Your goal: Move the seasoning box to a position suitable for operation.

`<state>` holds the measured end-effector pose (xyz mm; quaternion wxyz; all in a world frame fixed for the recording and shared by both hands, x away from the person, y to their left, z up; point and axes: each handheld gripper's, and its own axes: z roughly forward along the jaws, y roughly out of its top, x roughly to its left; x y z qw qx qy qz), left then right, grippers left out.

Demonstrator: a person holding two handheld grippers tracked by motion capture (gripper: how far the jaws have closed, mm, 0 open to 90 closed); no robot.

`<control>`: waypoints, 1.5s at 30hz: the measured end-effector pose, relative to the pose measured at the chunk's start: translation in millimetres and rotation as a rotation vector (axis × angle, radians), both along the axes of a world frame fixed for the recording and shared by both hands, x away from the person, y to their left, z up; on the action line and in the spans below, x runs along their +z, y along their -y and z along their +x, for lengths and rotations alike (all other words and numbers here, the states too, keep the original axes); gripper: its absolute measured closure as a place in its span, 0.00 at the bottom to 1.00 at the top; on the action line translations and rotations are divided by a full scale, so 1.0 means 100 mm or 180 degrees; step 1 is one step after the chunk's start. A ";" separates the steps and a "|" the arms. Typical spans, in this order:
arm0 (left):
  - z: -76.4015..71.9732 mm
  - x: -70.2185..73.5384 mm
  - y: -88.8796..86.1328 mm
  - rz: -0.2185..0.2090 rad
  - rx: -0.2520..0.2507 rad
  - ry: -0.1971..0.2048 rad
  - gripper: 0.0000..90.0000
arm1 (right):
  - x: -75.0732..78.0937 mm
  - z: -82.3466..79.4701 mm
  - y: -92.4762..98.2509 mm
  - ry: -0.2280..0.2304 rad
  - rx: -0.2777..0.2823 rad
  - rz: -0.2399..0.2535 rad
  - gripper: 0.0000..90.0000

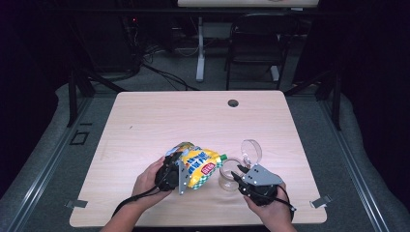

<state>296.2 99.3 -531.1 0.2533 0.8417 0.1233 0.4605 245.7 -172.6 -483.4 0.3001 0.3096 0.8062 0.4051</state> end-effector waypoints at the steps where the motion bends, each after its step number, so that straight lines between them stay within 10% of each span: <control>1: 0.00 0.00 0.00 0.0005 -0.0001 0.0000 0.69 | 0.00 0.01 -0.01 0.0000 0.0008 -0.0013 0.77; 45: -0.01 0.10 0.18 0.0598 -0.0083 0.0209 0.69 | -0.09 -0.03 -0.11 0.0201 0.0096 -0.0069 0.77</control>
